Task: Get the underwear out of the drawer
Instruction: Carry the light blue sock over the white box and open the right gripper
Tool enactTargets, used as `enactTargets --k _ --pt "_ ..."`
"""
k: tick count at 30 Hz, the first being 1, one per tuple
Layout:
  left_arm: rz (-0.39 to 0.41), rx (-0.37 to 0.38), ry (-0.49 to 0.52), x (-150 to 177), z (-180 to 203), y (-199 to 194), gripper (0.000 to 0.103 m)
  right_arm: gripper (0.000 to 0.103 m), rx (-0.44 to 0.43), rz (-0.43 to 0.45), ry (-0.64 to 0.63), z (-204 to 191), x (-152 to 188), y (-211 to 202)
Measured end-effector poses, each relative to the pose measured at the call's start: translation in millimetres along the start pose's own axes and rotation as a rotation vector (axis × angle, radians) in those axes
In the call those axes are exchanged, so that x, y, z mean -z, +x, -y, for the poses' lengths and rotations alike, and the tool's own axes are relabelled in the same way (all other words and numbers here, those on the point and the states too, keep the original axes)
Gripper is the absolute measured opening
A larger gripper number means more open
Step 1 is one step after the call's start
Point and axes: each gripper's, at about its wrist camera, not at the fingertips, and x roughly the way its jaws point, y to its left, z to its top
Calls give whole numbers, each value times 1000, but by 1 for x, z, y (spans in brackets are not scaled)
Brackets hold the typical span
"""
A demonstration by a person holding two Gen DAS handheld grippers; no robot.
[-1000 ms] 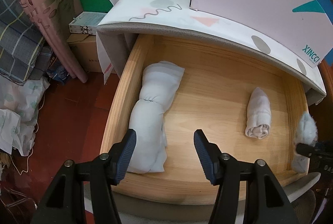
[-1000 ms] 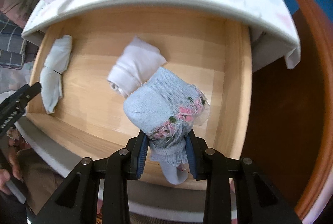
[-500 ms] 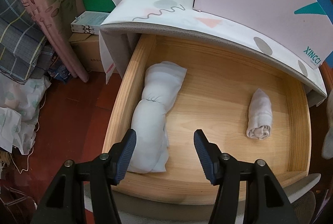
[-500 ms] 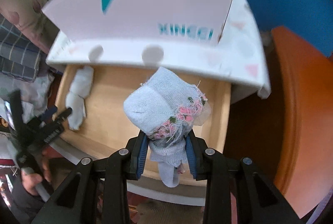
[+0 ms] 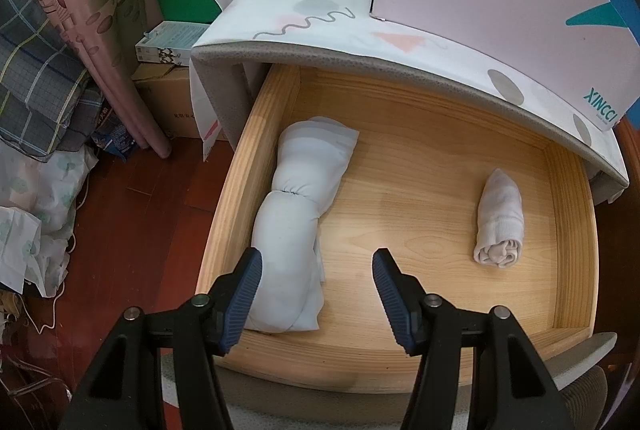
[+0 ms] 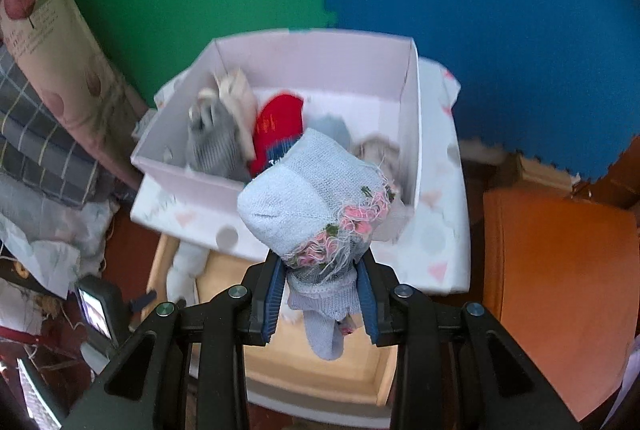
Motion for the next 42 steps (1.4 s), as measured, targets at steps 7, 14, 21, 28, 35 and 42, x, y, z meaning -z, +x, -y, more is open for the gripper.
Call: enactTargets --k 7,14,21,28,35,42 --pt "-3 -2 3 -1 1 1 59 31 23 13 -5 -14 -40 8" --pt "-3 1 2 -1 -1 0 59 31 26 5 3 -23 -68 28" --pt "-1 -5 2 0 -1 1 59 33 6 -50 31 -26 -84 67" --pt "-12 -13 6 0 -1 3 59 34 4 -134 57 -18 -80 111" --pt "-19 -27 12 1 3 6 59 40 15 -154 42 -15 -73 120" --pt "-24 -38 13 2 1 7 59 51 9 -88 4 -16 -66 72"
